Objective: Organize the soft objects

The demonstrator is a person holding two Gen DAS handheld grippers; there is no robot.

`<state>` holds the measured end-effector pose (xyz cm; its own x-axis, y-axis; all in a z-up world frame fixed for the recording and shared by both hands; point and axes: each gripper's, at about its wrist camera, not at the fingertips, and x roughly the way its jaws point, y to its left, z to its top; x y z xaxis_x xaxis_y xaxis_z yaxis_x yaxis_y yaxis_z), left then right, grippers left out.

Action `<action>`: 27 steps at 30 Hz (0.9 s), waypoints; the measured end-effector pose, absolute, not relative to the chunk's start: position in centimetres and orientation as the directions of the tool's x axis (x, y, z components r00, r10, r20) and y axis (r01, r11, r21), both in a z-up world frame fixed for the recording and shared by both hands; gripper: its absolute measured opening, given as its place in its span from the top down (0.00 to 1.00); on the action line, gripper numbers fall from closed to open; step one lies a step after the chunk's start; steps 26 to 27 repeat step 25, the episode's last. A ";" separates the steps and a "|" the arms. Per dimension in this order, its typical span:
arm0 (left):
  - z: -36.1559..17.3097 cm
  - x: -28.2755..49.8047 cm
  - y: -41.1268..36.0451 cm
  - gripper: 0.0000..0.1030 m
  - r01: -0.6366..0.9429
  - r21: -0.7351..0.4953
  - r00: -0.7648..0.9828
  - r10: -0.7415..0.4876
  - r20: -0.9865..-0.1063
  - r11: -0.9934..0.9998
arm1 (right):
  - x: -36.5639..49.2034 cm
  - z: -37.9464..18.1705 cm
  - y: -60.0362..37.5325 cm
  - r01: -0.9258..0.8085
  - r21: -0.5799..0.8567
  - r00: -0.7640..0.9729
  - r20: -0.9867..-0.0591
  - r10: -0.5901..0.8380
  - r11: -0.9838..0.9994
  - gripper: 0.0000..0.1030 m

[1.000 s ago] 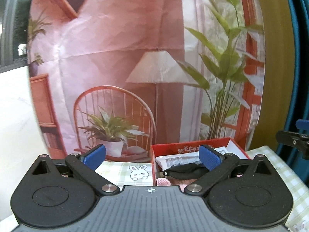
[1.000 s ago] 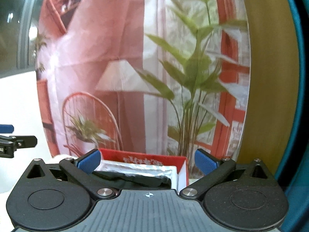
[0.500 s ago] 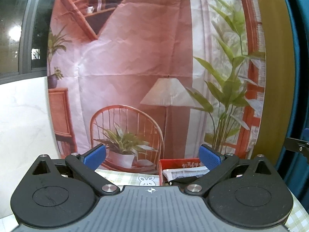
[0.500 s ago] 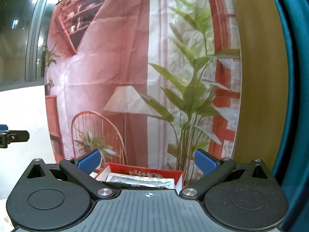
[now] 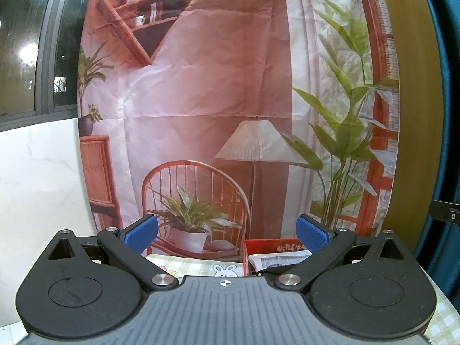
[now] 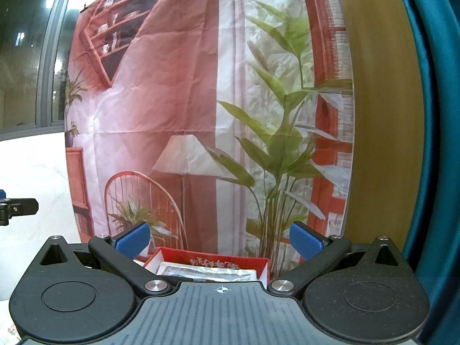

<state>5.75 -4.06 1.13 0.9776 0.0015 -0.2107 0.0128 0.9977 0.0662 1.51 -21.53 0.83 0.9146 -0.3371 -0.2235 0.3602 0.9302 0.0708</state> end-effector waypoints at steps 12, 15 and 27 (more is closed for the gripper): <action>1.0 5.9 -3.7 0.00 0.019 0.058 0.977 -0.006 -0.215 0.998 | 2.0 1.0 -21.5 0.364 0.065 0.911 -0.232 -0.340 0.929 0.00; 1.1 5.9 -3.6 0.00 0.018 0.056 0.977 -0.006 -0.212 0.998 | 1.9 1.0 -21.5 0.364 0.065 0.911 -0.232 -0.340 0.929 0.00; 1.1 6.0 -3.5 0.00 0.023 0.054 0.977 -0.011 -0.215 0.998 | 2.1 1.0 -21.5 0.360 0.066 0.912 -0.232 -0.337 0.930 0.00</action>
